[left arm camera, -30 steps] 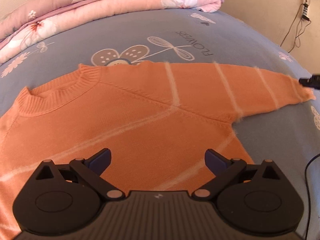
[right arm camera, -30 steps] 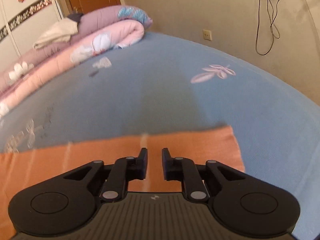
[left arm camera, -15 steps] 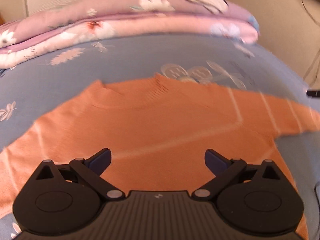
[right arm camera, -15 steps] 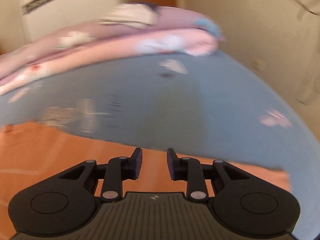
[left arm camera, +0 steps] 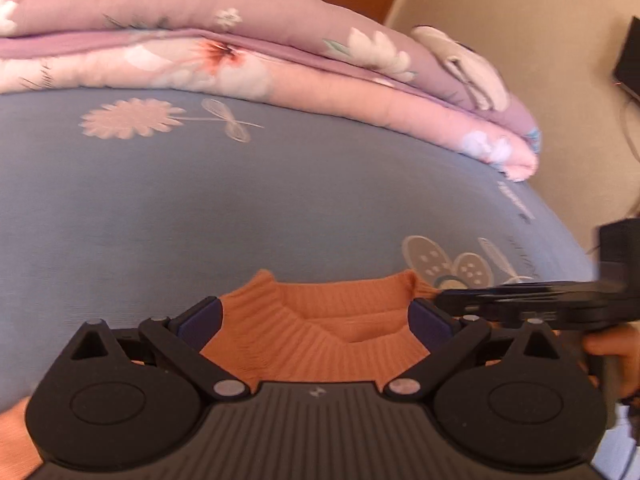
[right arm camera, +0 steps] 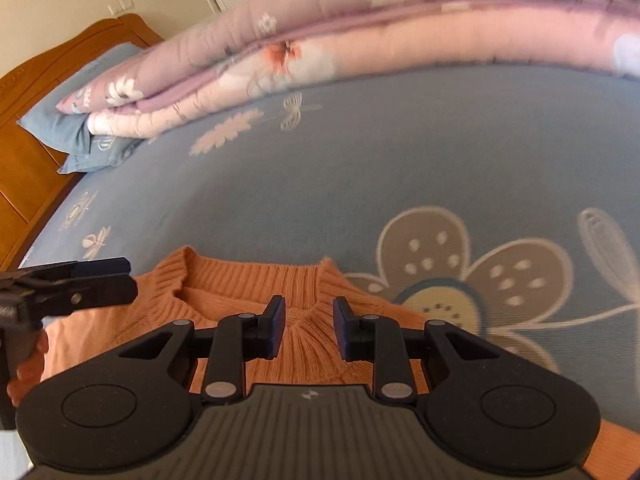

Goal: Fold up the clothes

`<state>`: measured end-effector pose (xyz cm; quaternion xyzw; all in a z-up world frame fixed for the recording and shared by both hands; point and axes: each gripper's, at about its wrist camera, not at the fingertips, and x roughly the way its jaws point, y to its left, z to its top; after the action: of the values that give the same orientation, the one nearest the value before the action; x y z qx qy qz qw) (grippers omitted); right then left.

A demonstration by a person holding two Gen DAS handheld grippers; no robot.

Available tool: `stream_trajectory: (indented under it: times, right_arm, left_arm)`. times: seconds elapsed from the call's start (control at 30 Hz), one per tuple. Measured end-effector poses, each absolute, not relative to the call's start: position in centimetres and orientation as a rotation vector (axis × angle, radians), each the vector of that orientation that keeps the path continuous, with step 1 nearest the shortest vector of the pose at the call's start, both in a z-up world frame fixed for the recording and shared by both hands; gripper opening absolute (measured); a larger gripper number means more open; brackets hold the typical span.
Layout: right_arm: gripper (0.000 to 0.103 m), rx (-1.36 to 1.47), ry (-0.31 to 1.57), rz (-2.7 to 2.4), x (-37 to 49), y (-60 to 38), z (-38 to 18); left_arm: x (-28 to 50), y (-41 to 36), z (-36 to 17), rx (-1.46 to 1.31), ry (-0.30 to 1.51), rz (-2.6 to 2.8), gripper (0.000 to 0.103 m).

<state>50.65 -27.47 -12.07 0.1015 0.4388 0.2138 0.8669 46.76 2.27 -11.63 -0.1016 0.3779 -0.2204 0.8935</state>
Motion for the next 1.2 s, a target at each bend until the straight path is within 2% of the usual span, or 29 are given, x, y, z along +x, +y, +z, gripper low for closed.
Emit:
stream_trajectory:
  times: [0.03,0.07,0.2,0.23,0.27,0.4,0.53,0.67,0.87,0.97,1.13,1.2]
  right_arm:
    - [0.019,0.205,0.914,0.43,51.1,-27.3,-12.8]
    - [0.016,0.211,0.888,0.418,51.3,-27.6,-13.2]
    - [0.016,0.341,0.875,0.352,52.1,-29.3,-13.1]
    - [0.022,0.329,0.854,0.351,51.5,-29.4,-12.4]
    - [0.023,0.316,0.832,0.35,50.9,-29.5,-11.7]
    - [0.024,0.293,0.815,0.418,48.2,-29.9,-10.1]
    - [0.024,0.154,0.893,0.356,48.6,-29.0,-12.2]
    - [0.023,0.369,0.894,0.312,49.9,-32.0,-12.9]
    - [0.034,0.173,0.865,0.272,44.3,-31.9,-7.9]
    - [0.048,0.076,0.848,0.284,38.6,-32.6,-4.6]
    - [0.049,-0.07,0.85,0.241,29.3,-32.9,1.4]
    - [0.058,-0.099,0.834,0.224,25.7,-33.0,4.0]
  left_arm:
    - [47.2,1.9,-12.5,-0.177,0.797,-0.417,0.098]
    - [47.7,1.6,-13.3,-0.139,0.811,-0.371,0.098]
    - [47.9,1.2,-13.9,-0.065,0.794,-0.329,0.098]
    - [47.5,1.4,-13.3,-0.082,0.78,-0.351,0.098]
    - [46.8,1.6,-12.7,-0.099,0.755,-0.379,0.098]
    - [44.8,1.3,-12.0,-0.054,0.731,-0.504,0.099]
    - [45.5,0.1,-13.5,0.055,0.778,-0.504,0.099]
    - [47.3,1.4,-13.7,-0.008,0.796,-0.421,0.099]
    - [42.5,3.3,-9.0,-0.029,0.808,-0.444,0.098]
    - [37.4,4.2,-6.4,0.021,0.827,-0.438,0.099]
    - [28.8,6.3,-1.5,0.104,0.914,-0.343,0.099]
    - [25.5,7.1,0.4,0.103,0.933,-0.309,0.099]
